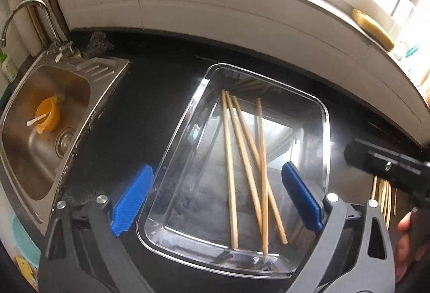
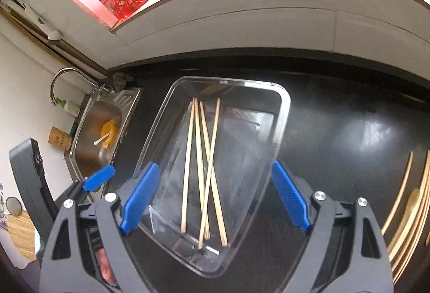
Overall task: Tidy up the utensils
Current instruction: 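Open the left tool into the tray while the right tool releases its chopstick, then move both open tools back over the remaining chopsticks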
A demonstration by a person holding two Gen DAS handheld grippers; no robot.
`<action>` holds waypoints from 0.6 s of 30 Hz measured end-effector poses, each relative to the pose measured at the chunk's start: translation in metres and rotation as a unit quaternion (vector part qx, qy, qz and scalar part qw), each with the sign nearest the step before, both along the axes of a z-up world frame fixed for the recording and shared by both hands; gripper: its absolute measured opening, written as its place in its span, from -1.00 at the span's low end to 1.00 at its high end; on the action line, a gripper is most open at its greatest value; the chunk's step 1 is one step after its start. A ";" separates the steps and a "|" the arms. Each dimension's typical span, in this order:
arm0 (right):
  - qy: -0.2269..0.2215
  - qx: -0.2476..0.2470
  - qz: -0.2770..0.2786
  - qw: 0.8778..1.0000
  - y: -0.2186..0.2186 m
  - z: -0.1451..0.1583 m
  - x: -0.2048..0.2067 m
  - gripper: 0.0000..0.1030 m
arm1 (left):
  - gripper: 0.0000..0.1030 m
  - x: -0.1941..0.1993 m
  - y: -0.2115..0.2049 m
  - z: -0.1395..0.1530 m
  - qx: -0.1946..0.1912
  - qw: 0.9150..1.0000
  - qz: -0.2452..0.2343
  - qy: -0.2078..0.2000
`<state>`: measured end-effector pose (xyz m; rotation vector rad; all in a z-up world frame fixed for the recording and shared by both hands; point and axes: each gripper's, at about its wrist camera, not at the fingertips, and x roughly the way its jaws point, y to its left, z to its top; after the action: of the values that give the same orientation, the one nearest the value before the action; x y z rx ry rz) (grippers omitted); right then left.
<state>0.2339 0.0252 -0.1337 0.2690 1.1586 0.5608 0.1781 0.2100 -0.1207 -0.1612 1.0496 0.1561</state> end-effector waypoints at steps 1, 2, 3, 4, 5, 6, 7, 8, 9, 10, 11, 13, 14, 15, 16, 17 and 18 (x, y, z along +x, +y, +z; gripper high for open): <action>0.000 0.002 -0.002 1.000 -0.004 0.002 -0.004 0.72 | 0.83 -0.003 -0.002 0.003 0.002 1.000 -0.003 -0.002; -0.001 0.009 -0.004 1.000 -0.008 0.005 -0.007 0.86 | 0.87 -0.008 -0.007 0.008 0.001 1.000 -0.008 -0.006; -0.005 0.017 -0.007 1.000 -0.015 0.010 -0.013 0.88 | 0.88 -0.012 -0.011 0.011 -0.001 1.000 -0.012 -0.008; -0.010 0.016 -0.010 1.000 -0.020 0.013 -0.018 0.88 | 0.88 -0.016 -0.015 0.014 -0.001 1.000 -0.016 -0.010; -0.018 0.015 -0.013 1.000 -0.026 0.016 -0.022 0.88 | 0.88 -0.020 -0.022 0.018 0.001 1.000 -0.023 -0.011; -0.030 0.014 -0.018 0.999 -0.035 0.022 -0.029 0.88 | 0.88 -0.025 -0.030 0.022 0.005 0.999 -0.034 -0.012; -0.039 0.011 -0.023 0.999 -0.042 0.026 -0.034 0.88 | 0.88 -0.028 -0.035 0.024 0.008 0.999 -0.041 -0.013; -0.047 0.008 -0.029 0.998 -0.052 0.029 -0.041 0.88 | 0.88 -0.032 -0.046 0.027 0.011 0.998 -0.052 -0.015; -0.056 0.003 -0.038 0.998 -0.064 0.032 -0.049 0.88 | 0.88 -0.036 -0.054 0.030 0.012 0.998 -0.060 -0.015; -0.063 -0.006 -0.048 0.997 -0.076 0.034 -0.056 0.88 | 0.88 -0.039 -0.065 0.032 0.012 0.997 -0.071 -0.017; -0.068 -0.012 -0.054 0.996 -0.085 0.035 -0.060 0.88 | 0.88 -0.043 -0.075 0.034 0.013 0.996 -0.081 -0.018; -0.082 -0.030 -0.074 0.993 -0.115 0.035 -0.075 0.88 | 0.88 -0.048 -0.096 0.034 0.017 0.995 -0.101 -0.019; -0.086 -0.039 -0.081 0.992 -0.125 0.034 -0.081 0.88 | 0.88 -0.050 -0.108 0.033 0.017 0.993 -0.114 -0.017; -0.089 -0.053 -0.092 0.990 -0.141 0.031 -0.088 0.88 | 0.88 -0.052 -0.118 0.031 0.018 0.992 -0.125 -0.014; -0.089 -0.066 -0.102 0.989 -0.157 0.028 -0.096 0.88 | 0.88 -0.054 -0.131 0.028 0.017 0.990 -0.137 -0.011; -0.089 -0.073 -0.108 0.987 -0.168 0.025 -0.102 0.88 | 0.88 -0.056 -0.141 0.026 0.015 0.989 -0.147 -0.007; -0.087 -0.082 -0.120 0.985 -0.187 0.020 -0.111 0.88 | 0.88 -0.058 -0.156 0.023 0.012 0.987 -0.161 -0.002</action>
<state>0.1230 -0.1619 -0.1136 0.2091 0.9791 0.2685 0.1199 0.0544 -0.0980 0.0307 1.0560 -0.1243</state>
